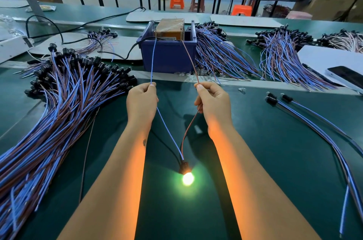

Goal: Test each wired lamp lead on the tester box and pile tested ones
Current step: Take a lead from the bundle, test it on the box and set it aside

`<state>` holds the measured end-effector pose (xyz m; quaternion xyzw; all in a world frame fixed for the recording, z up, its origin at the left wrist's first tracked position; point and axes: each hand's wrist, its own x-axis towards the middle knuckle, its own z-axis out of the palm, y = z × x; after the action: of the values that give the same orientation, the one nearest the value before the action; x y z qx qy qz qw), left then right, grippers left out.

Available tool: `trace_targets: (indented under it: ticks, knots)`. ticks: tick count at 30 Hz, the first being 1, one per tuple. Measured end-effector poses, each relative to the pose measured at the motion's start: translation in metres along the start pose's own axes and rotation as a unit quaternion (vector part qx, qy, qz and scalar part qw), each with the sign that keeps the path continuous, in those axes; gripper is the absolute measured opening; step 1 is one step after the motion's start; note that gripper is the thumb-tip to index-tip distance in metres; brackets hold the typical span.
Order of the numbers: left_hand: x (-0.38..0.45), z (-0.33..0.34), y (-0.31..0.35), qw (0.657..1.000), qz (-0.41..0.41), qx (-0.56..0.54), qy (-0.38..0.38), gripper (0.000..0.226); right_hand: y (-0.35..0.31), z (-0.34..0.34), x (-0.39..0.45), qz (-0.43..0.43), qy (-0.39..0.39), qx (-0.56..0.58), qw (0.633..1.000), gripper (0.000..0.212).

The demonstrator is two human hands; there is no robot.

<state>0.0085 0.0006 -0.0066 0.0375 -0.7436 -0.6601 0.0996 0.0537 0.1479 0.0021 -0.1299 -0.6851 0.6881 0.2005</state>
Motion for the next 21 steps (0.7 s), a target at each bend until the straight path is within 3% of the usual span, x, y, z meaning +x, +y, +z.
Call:
trace_targets:
  ticks: [16,21]
  knots:
    - [-0.001,-0.0006,0.0029,1.0,-0.021,0.004,-0.001,0.018,0.0009,0.0006,-0.0004,-0.017,0.009,0.02,1.0,0.013]
    - [-0.0009,0.0018,0.0072,0.997,-0.023,-0.025,-0.068,0.022,0.0003,0.0039,-0.0023,-0.05,-0.021,0.041,0.998,0.014]
